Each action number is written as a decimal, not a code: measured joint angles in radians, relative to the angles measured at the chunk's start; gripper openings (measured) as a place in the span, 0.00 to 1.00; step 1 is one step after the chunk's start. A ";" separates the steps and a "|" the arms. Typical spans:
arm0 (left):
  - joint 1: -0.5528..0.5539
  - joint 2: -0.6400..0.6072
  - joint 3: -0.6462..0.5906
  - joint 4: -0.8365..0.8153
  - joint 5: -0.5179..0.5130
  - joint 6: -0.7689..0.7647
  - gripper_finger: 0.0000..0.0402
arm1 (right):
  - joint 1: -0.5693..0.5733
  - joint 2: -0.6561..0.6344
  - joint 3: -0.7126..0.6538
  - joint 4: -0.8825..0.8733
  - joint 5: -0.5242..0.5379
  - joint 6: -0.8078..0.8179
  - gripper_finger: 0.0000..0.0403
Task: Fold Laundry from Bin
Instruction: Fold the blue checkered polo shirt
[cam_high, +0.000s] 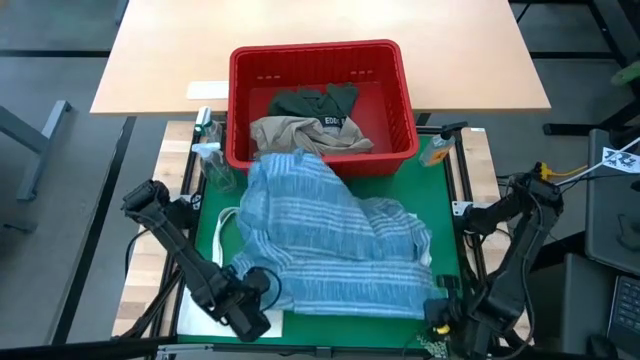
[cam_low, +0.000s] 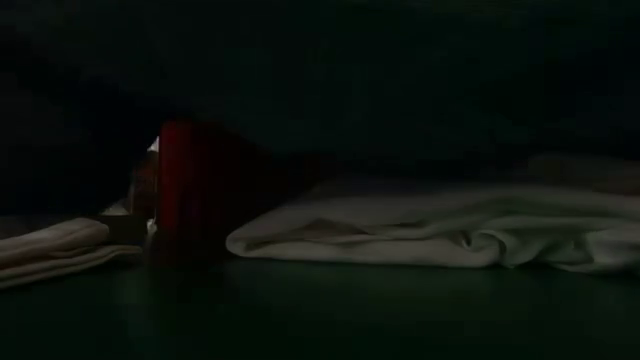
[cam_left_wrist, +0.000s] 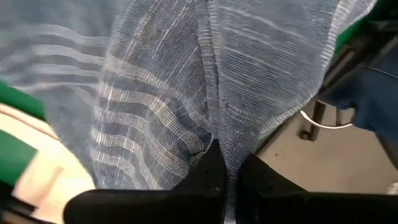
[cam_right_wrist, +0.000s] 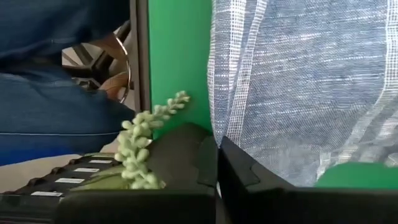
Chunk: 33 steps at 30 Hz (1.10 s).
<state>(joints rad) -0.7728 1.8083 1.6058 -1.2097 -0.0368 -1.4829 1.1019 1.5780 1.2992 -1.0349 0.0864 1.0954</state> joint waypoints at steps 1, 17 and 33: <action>-0.007 0.004 0.000 0.011 -0.001 -0.007 0.00 | 0.000 0.012 0.000 0.008 -0.001 0.000 0.00; -0.023 0.090 0.000 0.089 0.006 -0.008 0.16 | -0.002 0.056 -0.002 0.038 -0.017 -0.021 0.00; 0.007 0.090 0.000 0.089 -0.109 0.040 0.41 | -0.055 0.049 -0.002 -0.005 -0.135 -0.039 0.34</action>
<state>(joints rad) -0.7660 1.8984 1.6058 -1.1208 -0.1459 -1.4434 1.0473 1.6265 1.2976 -1.0397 -0.0481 1.0559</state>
